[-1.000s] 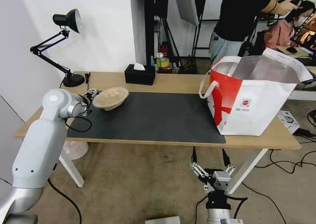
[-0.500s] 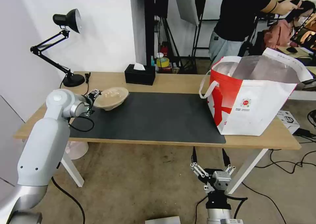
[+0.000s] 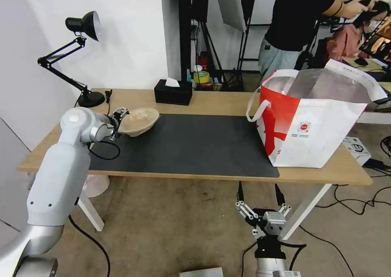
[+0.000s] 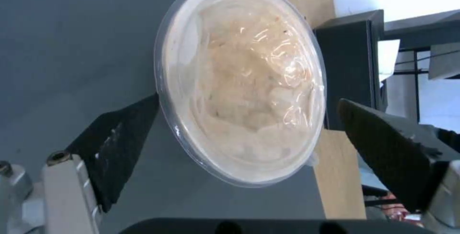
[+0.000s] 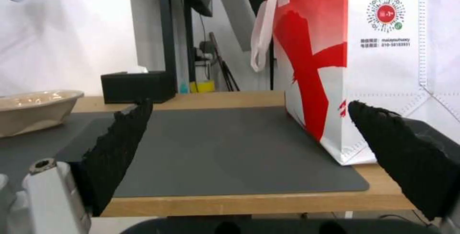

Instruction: Pick up the trash from the table and place it into the takeout bag.

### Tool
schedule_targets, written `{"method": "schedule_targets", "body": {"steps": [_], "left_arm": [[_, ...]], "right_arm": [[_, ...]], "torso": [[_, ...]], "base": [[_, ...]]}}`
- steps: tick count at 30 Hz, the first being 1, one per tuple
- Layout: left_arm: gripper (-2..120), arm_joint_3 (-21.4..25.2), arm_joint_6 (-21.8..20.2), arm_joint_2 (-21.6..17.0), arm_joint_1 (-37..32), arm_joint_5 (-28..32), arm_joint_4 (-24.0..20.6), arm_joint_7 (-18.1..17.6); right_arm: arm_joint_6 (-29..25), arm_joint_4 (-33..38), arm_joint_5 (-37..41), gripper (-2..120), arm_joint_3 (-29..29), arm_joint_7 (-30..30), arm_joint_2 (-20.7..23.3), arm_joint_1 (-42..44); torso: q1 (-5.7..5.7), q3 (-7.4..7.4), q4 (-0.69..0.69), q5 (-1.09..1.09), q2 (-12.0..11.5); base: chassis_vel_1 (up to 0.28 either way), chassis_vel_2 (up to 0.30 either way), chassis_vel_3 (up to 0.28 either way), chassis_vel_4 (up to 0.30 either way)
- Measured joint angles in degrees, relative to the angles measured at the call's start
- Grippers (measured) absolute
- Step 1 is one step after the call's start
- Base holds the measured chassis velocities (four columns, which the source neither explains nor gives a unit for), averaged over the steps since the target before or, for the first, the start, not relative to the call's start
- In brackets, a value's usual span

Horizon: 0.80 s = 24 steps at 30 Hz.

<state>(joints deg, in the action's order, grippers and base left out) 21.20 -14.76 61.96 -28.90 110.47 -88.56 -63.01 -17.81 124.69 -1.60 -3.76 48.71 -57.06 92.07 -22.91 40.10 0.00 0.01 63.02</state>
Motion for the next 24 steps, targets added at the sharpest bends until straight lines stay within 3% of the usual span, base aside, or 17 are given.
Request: {"method": "schedule_targets", "body": {"steps": [24], "left_arm": [[100, 0.0, -0.2, 2.1, 2.3, -1.2, 5.1, 1.1]], "right_arm": [[0.0, 0.0, 0.0, 100, 0.0, 0.0, 0.0, 0.0]], "torso": [[0.00, 0.00, 0.00, -0.01, 0.0]], "base": [[0.000, 0.000, 0.000, 0.000]]}}
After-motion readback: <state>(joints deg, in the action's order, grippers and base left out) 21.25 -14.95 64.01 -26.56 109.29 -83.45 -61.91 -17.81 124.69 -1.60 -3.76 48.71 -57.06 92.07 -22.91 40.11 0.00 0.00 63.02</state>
